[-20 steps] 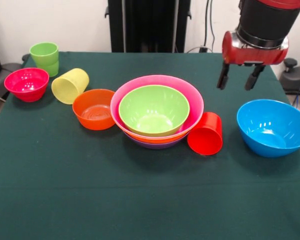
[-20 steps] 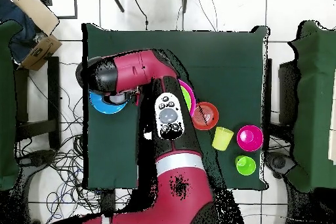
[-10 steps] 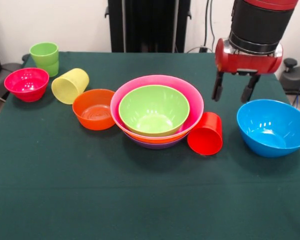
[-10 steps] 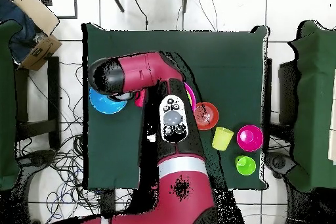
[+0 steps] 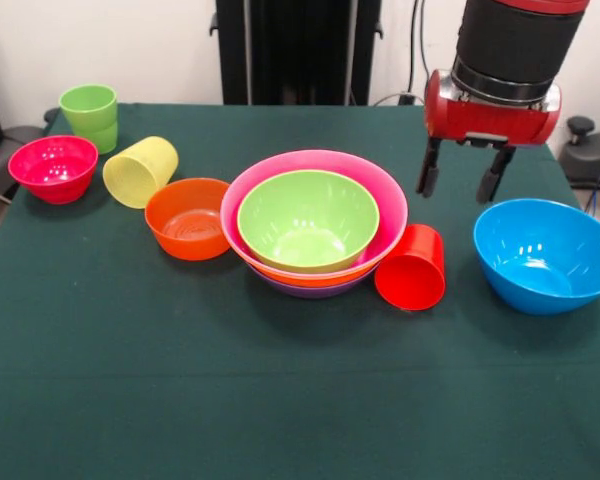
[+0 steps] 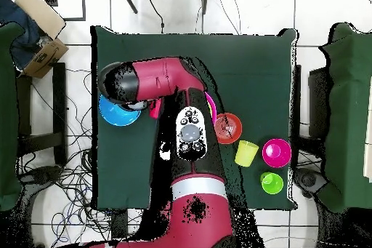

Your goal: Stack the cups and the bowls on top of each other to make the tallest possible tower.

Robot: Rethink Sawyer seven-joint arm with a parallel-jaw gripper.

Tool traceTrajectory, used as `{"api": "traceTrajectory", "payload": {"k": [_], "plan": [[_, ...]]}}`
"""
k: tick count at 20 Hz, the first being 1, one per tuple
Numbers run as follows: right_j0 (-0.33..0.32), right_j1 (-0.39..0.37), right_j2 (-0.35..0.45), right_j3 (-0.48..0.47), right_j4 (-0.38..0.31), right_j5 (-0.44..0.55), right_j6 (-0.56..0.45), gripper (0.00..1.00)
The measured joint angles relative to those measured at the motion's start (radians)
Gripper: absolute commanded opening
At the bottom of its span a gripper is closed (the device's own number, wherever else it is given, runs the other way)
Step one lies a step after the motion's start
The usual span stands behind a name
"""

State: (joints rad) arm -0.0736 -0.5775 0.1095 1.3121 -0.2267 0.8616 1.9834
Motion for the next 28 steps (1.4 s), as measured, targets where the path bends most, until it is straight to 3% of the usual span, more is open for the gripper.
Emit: {"api": "traceTrajectory", "payload": {"k": [6,16,28], "plan": [[0.038,0.002,-0.031,-0.019,0.043,0.056,0.008,1.00],[0.117,0.010,-0.098,-0.059,0.121,0.059,0.086,1.00],[0.126,0.025,-0.118,-0.082,0.148,0.061,0.097,1.00]]}}
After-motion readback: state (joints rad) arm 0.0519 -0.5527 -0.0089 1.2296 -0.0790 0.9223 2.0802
